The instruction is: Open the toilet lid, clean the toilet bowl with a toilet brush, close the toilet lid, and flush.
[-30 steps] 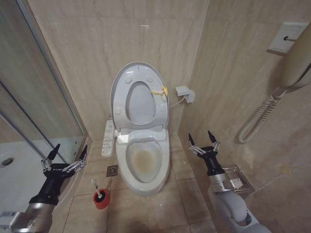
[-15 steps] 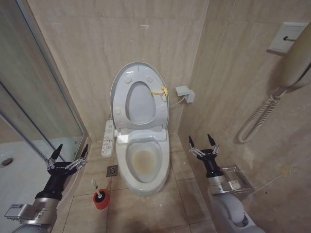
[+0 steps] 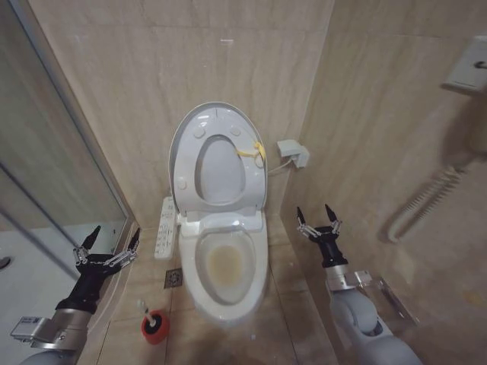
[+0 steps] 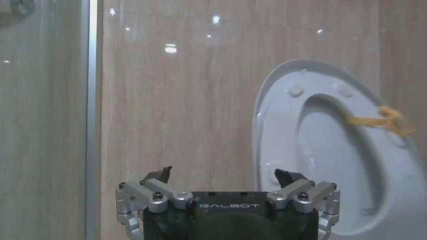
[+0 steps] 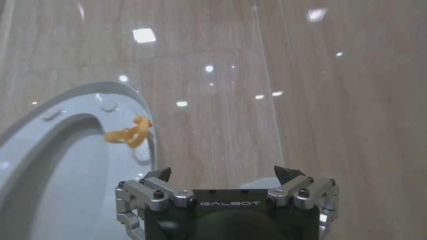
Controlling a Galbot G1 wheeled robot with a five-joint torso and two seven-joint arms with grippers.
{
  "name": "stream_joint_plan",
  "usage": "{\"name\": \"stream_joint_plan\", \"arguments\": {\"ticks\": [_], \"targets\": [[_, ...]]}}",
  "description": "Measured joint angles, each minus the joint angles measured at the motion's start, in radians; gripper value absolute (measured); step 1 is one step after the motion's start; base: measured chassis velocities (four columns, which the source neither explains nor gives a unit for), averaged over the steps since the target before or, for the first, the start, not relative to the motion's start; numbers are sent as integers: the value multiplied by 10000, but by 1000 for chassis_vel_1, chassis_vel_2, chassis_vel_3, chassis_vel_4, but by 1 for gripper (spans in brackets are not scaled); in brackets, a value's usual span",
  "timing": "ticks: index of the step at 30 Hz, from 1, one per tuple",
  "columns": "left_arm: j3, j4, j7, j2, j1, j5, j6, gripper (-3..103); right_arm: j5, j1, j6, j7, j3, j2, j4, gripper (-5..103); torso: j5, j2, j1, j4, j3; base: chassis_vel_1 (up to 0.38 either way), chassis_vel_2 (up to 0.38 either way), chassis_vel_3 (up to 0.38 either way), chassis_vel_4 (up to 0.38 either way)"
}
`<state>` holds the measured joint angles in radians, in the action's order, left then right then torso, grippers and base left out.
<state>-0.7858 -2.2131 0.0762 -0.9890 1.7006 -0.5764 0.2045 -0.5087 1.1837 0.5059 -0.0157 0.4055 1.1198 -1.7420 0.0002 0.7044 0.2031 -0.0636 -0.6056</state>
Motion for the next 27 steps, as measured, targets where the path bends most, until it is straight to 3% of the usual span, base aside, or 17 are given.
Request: {"name": "stream_joint_plan", "arguments": {"ticks": [6,9,16,21,27], "targets": [[7,218,-10,-169,-56,7,23,100,-245,-923,207,198,-321,-154,837,100,-6,-2,9,-10,-4,-159,167,156,-177],[-86,232,-11,-292,-27,5,34,100,-389,-1501,233,254,-552,-185,1460,100,1,-2,3,4,-1,-34,44,2,14],[-432,136,-57,-665,296,-45,212,100,-691,-3035,251,340,-1079,-68,2964,100,1,3,-8,-8,3,31,-60,-41,56],[-785,82,-56,-633,316,-266,271,100,-722,-4835,278,494,-1550,465,4501,100,-4,1,-3,-2,1,0,0,0,0],[-984,-78,-44,-529,371,-354,248,100,-563,-5763,265,517,-1746,1081,5443,100,-5,1,0,-3,0,0,0,0,0]]}}
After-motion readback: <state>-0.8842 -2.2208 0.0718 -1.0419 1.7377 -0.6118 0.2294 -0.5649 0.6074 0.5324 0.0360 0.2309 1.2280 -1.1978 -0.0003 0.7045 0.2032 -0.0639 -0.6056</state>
